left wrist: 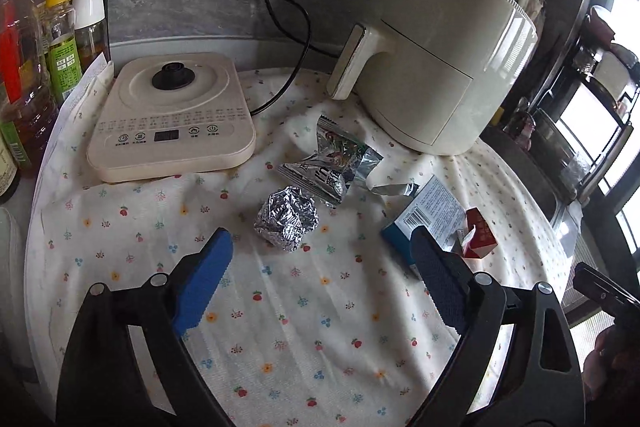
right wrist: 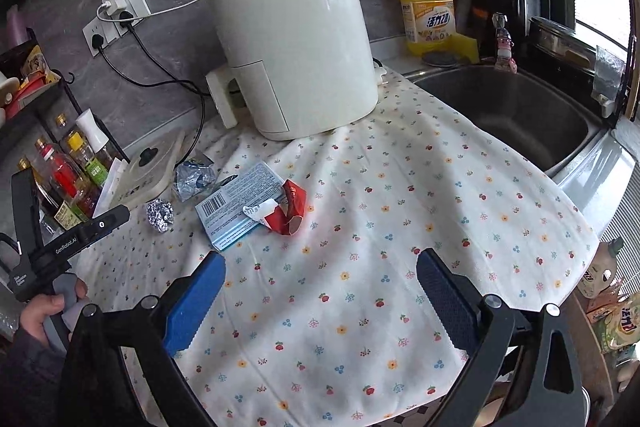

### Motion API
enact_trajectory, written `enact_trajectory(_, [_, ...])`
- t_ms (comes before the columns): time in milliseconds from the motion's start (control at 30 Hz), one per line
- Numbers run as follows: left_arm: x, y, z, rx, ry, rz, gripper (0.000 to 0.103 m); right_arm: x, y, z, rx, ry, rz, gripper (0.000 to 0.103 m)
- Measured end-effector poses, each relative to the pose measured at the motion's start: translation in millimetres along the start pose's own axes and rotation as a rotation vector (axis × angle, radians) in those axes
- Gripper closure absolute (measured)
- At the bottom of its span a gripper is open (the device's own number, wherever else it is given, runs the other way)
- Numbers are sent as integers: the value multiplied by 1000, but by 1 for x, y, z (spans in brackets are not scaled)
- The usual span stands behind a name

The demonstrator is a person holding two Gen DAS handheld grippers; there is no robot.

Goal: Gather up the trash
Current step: 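Grasp the foil ball with the left tool while the right tool grasps the red-and-white wrapper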

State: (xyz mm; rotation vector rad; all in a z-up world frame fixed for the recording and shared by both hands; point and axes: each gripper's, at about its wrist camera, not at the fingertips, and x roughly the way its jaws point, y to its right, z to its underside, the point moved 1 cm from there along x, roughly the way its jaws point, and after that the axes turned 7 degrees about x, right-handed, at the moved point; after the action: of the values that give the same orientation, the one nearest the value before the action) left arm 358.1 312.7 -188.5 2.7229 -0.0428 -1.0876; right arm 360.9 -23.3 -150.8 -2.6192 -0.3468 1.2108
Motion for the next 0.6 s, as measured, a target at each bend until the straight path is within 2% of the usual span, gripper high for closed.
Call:
enact_trajectory(133, [25,-9,-4,0,-55,-6,34,14,-1,-6,4,-37,4,17])
enact_trajectory(467, [65,-13,-10,34,-122,-65,44,57,-17,-17,-14,-111,8,28])
enact_trajectory(500, [67,-15,-9,30,-129,-64,50,62,-19,-18,-21,-120,9,30])
enact_trajectory(567, [69,-17,-8,19,-130,-48,53,73,-21,-18,-30,-144,15,35])
enact_trajectory(600, [67,-17,-8,18,-122,-45,54,79,-22,-19,-29,-162,15,41])
